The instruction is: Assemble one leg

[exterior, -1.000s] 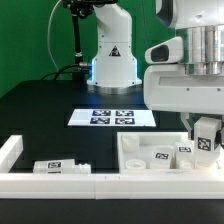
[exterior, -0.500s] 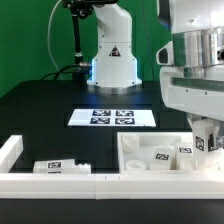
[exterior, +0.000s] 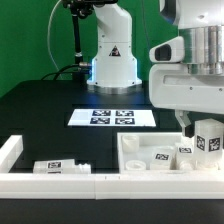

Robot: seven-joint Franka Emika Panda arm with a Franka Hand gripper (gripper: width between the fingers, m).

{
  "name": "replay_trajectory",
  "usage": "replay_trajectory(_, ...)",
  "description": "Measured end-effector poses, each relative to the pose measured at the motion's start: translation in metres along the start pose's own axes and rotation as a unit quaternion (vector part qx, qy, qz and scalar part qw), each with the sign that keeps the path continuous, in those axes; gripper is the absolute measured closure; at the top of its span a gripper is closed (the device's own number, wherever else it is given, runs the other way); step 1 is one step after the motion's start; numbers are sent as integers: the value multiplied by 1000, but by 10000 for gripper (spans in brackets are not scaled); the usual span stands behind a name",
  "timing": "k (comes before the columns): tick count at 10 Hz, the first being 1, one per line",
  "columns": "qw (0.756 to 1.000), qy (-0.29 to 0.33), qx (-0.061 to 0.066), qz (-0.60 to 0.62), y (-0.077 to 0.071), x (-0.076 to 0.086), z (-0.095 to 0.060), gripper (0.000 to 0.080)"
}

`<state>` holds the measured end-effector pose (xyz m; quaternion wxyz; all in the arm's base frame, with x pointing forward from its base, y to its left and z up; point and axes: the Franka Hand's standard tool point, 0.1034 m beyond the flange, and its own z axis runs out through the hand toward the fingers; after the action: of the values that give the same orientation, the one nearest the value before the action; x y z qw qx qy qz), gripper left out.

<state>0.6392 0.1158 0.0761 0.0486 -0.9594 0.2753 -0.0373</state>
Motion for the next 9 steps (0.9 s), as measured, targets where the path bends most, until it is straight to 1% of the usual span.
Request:
replay_trajectory(1,998,1,-1,-68,0,1,-1,151)
replay_trajectory(2,996,2,0,-90,1,1,0,151)
replay_trajectory(4,983,3,-1,-182,1,2,0,150)
replay_trajectory(5,965,11,-2,-260,1,4,-1,150)
replay_trajectory(6,941,13,-5,-338,2,5,-1,150)
replay_trajectory(7,935,15,-3,-354,1,6,-1,150)
replay_trajectory(9,941,15,-3,-337,2,6,-1,160)
